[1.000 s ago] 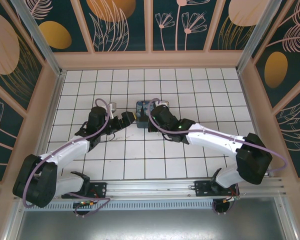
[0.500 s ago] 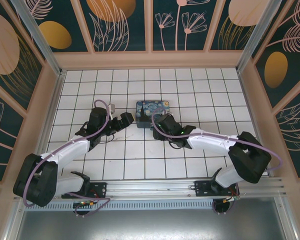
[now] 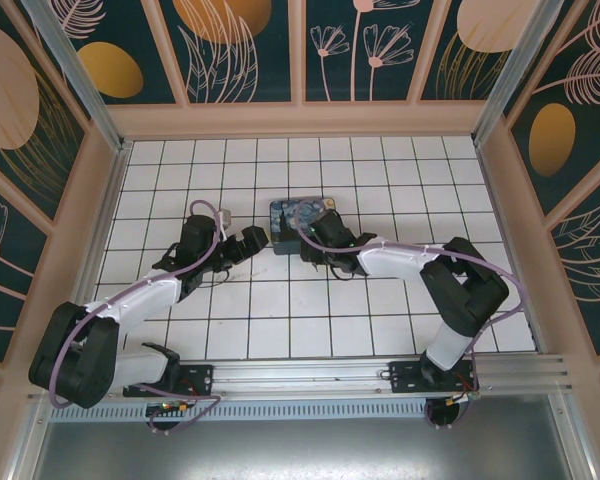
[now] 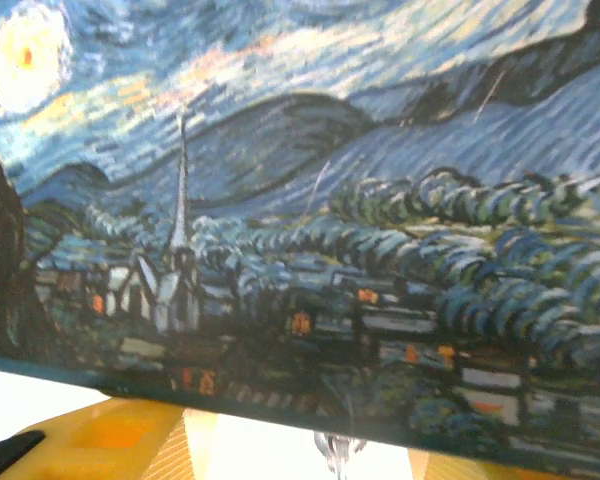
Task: Unlock a padlock with a key
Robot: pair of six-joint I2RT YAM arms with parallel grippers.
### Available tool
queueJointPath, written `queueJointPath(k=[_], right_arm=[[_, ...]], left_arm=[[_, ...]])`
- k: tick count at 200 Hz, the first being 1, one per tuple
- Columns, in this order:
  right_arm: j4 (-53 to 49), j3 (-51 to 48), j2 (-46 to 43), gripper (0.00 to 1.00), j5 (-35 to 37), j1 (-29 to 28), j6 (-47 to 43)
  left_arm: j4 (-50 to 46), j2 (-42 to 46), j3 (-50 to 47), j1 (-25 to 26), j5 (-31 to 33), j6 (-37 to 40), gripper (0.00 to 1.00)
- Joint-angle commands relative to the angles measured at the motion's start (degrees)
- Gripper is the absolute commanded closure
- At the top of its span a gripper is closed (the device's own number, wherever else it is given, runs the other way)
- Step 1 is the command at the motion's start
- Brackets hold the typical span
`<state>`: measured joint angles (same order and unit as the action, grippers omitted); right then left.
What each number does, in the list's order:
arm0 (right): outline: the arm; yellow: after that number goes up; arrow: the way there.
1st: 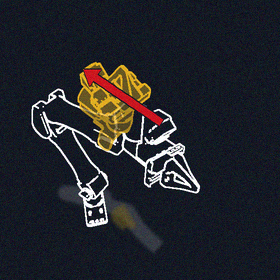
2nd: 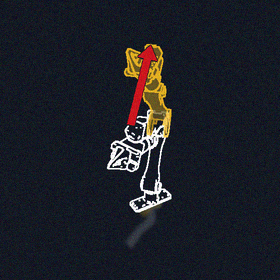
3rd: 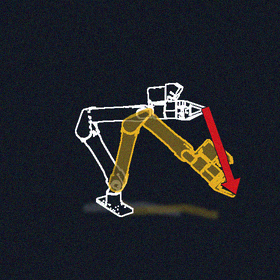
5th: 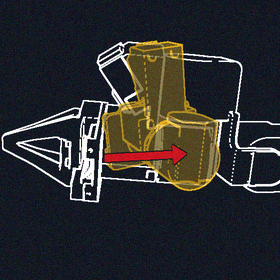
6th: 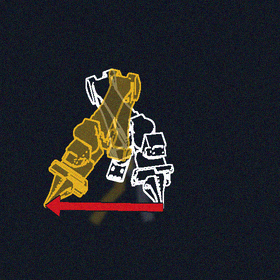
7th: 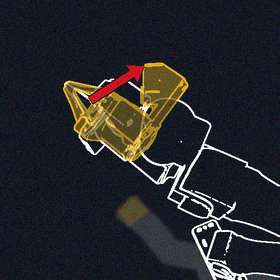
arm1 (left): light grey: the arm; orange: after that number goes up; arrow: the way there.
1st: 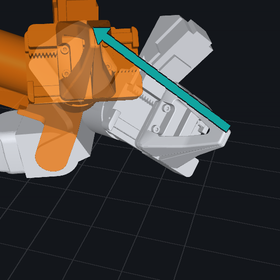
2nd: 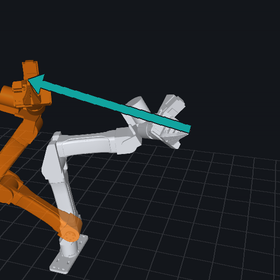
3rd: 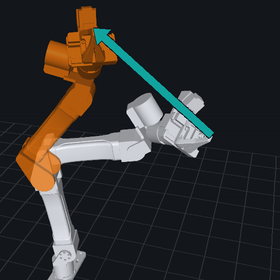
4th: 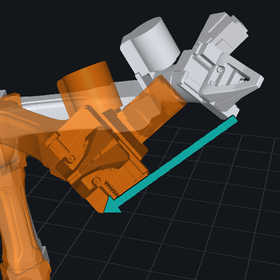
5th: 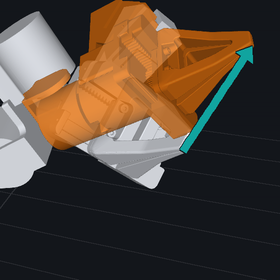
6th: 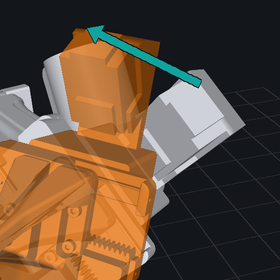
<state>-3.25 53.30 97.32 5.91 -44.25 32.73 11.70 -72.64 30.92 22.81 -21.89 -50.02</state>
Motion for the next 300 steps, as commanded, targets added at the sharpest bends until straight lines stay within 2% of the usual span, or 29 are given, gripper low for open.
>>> queueJointPath(k=[1,111,177,222,274,300], right_arm=[[-0.1,3.3,2.1,0.48,-0.4,0.5,-2.5],[2.8,-0.4,5.1,0.50,-6.3,0.5,-4.1],[3.3,-4.9,2.9,0.53,-7.9,-0.6,-2.4],[3.9,-9.5,-1.1,0.54,-7.0,-3.9,-0.2],[2.1,-12.7,-5.9,0.55,-5.3,-10.4,4.1],[1.2,-13.3,-8.3,0.55,-2.2,-13.1,6.7]], left_arm=[[-0.7,-0.5,1.3,-0.2,0.5,0.0,0.01],[-0.9,0.0,1.3,-0.3,0.3,0.0,0.02],[-1.3,0.1,1.5,-0.2,0.5,0.1,0.01],[-2.7,0.8,1.9,-0.3,1.6,1.1,0.01],[-2.2,1.3,1.3,-0.2,1.1,0.6,0.02],[-2.2,1.8,1.3,-0.3,0.9,0.5,0.01]])
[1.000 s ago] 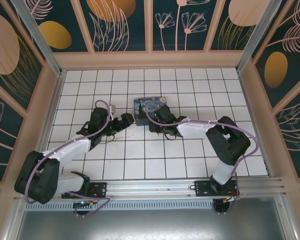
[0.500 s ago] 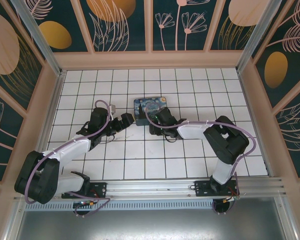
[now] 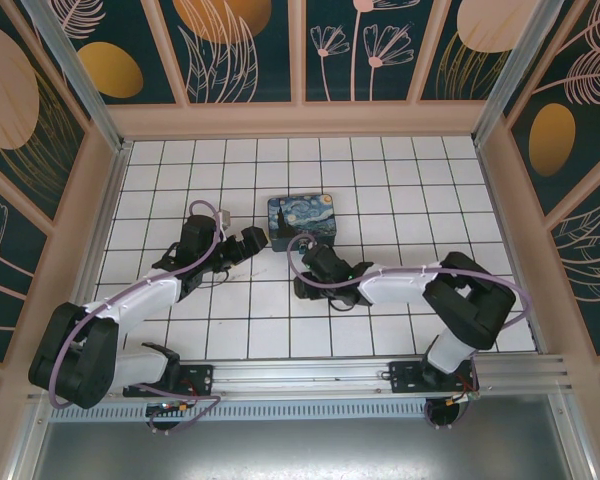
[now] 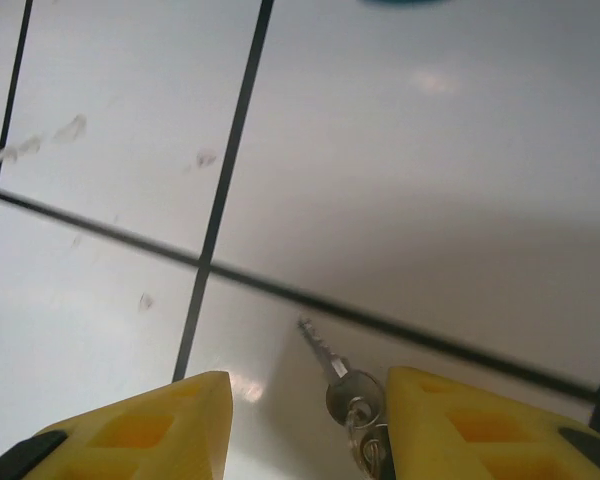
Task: Unlock a padlock with a key
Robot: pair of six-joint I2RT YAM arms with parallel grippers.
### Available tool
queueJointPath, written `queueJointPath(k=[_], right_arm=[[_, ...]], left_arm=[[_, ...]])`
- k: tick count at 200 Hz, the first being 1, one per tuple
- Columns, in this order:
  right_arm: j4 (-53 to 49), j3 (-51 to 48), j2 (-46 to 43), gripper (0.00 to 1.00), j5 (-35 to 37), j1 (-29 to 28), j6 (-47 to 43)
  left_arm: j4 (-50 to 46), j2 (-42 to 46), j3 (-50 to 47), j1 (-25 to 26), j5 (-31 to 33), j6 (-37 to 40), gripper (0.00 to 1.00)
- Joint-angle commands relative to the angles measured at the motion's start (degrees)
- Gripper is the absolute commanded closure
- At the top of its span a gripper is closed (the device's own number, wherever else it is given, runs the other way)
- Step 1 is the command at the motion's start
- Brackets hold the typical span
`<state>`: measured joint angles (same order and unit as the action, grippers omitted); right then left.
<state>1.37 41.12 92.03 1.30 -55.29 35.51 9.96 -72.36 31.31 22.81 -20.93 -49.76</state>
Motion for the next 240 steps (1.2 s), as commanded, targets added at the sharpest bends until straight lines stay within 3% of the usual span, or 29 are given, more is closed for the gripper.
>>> queueJointPath(k=[1,54,94,165,240], right_arm=[[-3.4,-1.1,-3.0,0.55,2.5,-2.1,4.0],[-9.6,1.2,-8.8,0.55,11.9,-2.0,7.4],[-11.3,1.2,-10.9,0.60,10.8,0.6,6.1],[-11.9,5.7,-3.5,0.60,5.2,-0.3,-7.6],[-15.7,9.8,4.1,0.60,7.0,-2.7,-12.1]], left_arm=[[-0.5,1.5,0.9,-0.2,0.0,0.3,0.01],[-0.7,2.8,0.3,-0.3,-0.4,0.2,0.01],[-1.1,3.1,0.3,-0.3,-0.7,0.5,0.01],[-1.2,2.9,0.4,-0.2,-0.7,0.5,0.01],[-1.4,2.6,0.7,-0.3,-0.6,0.8,0.01]])
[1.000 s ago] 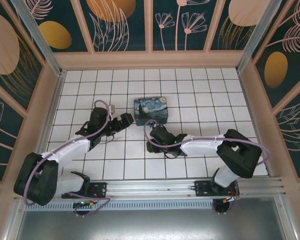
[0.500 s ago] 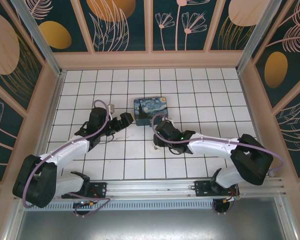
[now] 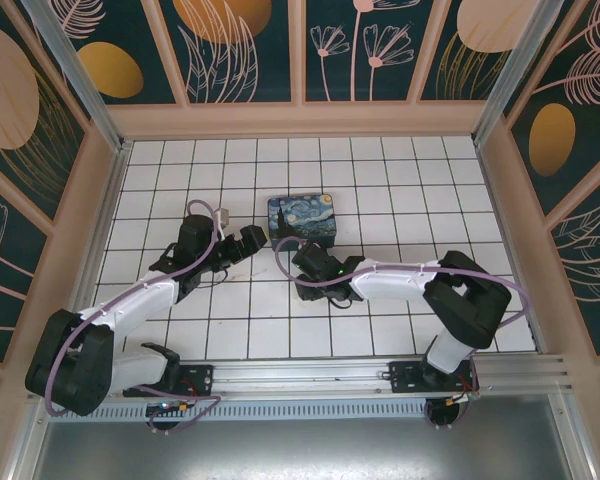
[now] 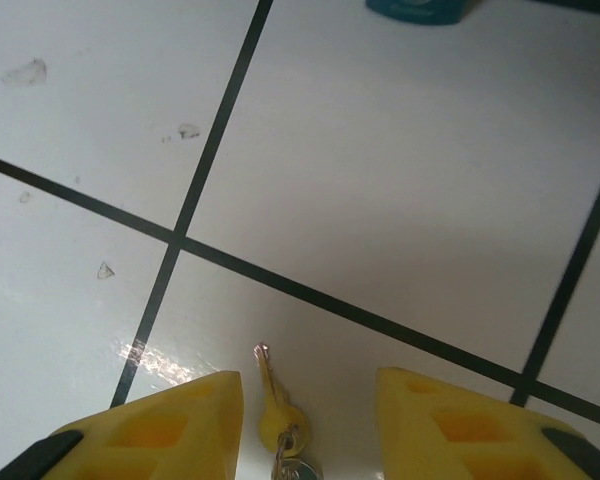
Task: Unlock a padlock with a key
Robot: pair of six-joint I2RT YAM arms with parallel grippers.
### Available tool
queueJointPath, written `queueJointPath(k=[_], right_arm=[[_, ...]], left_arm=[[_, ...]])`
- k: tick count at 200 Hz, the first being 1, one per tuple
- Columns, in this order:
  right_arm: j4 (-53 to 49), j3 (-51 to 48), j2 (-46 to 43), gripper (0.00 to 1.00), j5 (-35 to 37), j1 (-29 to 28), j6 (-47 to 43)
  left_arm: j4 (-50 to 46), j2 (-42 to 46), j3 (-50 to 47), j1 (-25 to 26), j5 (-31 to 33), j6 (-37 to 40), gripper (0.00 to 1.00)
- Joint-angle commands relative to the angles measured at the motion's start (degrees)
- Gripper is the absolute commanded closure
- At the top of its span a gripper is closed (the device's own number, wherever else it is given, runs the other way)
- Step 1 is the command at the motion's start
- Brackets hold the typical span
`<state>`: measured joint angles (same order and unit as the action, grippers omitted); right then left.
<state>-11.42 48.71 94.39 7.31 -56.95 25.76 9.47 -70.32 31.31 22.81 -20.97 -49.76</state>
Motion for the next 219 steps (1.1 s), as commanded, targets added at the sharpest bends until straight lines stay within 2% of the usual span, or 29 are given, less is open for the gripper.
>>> queueJointPath(k=[1,89,186,219], right_arm=[[-3.0,2.2,1.8,0.60,1.0,-1.1,-2.4],[-4.6,1.4,3.9,0.62,2.8,-3.7,-1.9],[-10.4,2.4,6.0,0.64,8.0,-7.2,1.7],[-11.1,2.3,5.9,0.67,9.0,-7.7,2.6]], left_arm=[[-0.9,0.6,0.7,-0.3,-0.6,0.8,0.01],[-0.5,-0.5,0.8,-0.2,-0.6,0.8,0.01],[-0.6,-1.0,1.0,-0.3,-0.6,0.5,0.01],[-0.4,-1.1,1.2,-0.2,-0.7,0.4,0.01]])
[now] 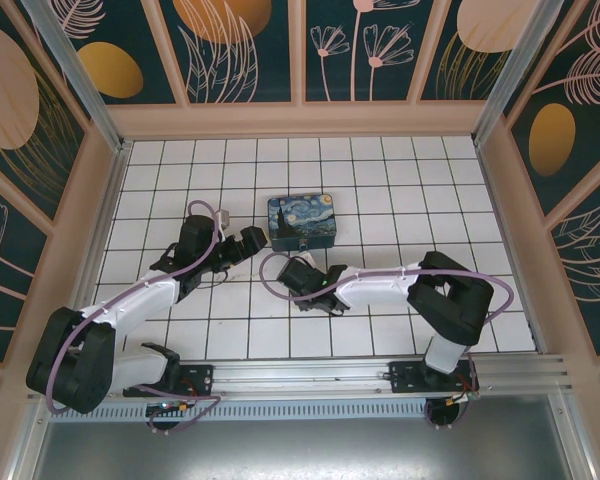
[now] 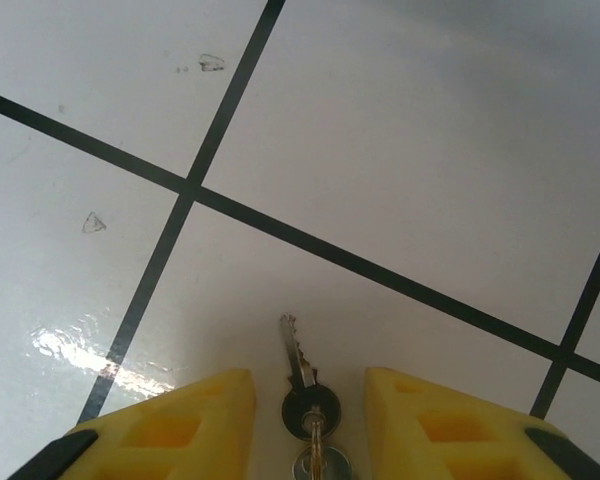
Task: Unlock a padlock with a key
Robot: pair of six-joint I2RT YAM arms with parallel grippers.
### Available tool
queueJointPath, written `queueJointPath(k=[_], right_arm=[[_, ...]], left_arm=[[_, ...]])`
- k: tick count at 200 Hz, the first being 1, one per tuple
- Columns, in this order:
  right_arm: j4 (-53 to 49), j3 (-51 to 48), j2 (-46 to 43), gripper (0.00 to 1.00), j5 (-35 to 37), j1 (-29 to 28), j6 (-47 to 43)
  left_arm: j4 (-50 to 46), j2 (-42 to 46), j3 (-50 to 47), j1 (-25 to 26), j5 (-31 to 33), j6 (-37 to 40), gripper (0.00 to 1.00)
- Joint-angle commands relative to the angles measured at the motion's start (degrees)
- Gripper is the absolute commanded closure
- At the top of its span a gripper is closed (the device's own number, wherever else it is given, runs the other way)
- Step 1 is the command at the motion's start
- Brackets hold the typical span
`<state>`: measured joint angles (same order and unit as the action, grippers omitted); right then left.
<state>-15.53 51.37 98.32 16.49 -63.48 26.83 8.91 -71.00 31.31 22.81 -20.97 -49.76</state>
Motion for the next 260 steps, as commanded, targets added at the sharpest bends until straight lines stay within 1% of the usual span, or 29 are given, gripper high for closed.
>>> queueJointPath(k=[1,40,60,81,96,163,200,260], right_arm=[[-7.0,-0.4,2.0,0.67,-0.1,-1.1,1.6],[-7.1,-1.3,2.1,0.73,0.6,-1.2,2.3],[-5.9,-2.3,2.1,0.84,-0.5,-1.2,3.0],[-2.5,-3.8,1.7,1.00,-3.3,-0.5,4.0],[1.2,-5.4,0.7,1.00,-6.1,0.5,4.8],[8.3,-6.1,-6.8,1.00,-9.9,3.1,6.4],[9.4,-6.1,-10.4,1.00,-9.9,3.7,7.4],[10.1,-6.8,-11.5,1.00,-9.8,4.4,8.6]], left_arm=[[0.1,-0.5,1.2,-0.2,-0.7,0.5,0.01],[0.0,-0.5,1.5,-0.2,-0.6,0.5,0.01],[0.1,-0.5,1.5,-0.2,-0.6,0.4,0.01],[0.1,-0.6,1.5,-0.2,-0.6,0.4,0.01],[-0.1,-0.6,1.5,-0.2,-0.8,0.4,0.01],[-1.0,0.9,2.2,-0.2,-1.7,0.8,0.01],[-0.9,1.6,2.5,-0.2,-2.9,0.7,0.01],[0.0,1.6,1.7,-0.2,-4.6,0.0,0.01]])
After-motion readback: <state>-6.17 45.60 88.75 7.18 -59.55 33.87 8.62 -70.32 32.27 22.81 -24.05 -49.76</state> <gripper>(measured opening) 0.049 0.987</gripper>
